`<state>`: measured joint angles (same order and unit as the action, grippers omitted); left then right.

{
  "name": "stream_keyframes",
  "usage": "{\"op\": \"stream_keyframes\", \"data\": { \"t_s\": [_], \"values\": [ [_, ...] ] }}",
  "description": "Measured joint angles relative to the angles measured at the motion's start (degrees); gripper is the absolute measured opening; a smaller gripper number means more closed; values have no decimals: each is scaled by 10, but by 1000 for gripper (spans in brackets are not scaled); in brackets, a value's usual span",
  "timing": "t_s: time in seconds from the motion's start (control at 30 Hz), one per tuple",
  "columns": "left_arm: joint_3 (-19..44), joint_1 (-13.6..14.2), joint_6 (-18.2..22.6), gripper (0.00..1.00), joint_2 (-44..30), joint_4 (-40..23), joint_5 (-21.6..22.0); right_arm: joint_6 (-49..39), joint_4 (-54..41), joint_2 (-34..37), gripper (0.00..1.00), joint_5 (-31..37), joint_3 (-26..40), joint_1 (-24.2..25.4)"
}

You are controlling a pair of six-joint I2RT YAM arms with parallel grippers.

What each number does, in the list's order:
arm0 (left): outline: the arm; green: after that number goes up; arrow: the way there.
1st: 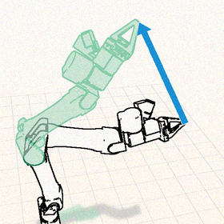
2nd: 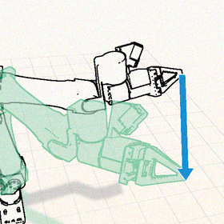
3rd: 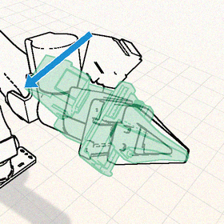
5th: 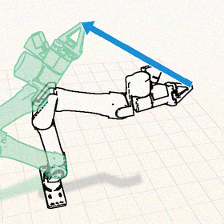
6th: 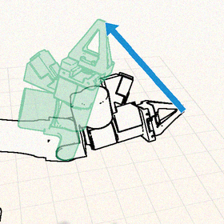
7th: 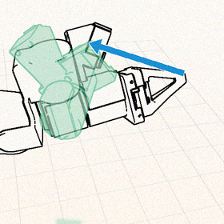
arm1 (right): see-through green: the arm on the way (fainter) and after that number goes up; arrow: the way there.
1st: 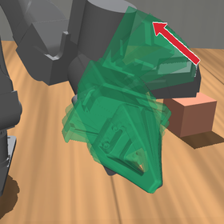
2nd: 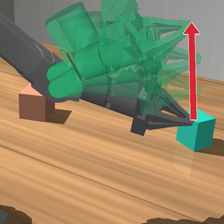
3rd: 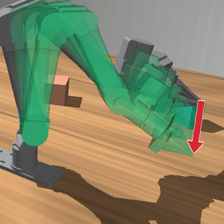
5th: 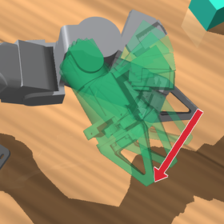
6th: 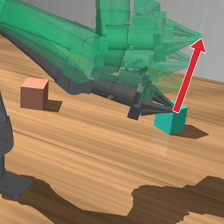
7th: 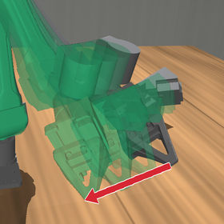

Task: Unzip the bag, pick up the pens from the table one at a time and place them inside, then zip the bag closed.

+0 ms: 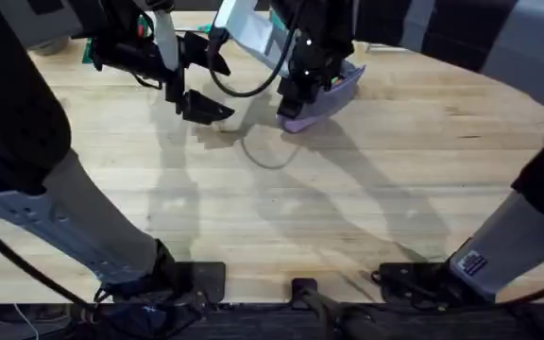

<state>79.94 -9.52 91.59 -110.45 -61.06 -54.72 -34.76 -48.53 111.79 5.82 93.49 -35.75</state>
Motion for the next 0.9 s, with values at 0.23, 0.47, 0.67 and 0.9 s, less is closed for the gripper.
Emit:
{"op": "stream_keyframes", "data": {
  "t_s": [0.23,0.47,0.67,0.9],
  "values": [
    [0,0,0,993,0,0,-1,0,-4,0,184,-7,0,-1],
    [0,0,0,994,0,0,-1,0,-2,0,37,-8,0,-1],
    [0,0,0,994,0,0,-1,0,2,0,31,-8,0,-1],
    [0,0,0,994,0,14,-2,16,6,0,31,-7,0,-1]
  ]
}}
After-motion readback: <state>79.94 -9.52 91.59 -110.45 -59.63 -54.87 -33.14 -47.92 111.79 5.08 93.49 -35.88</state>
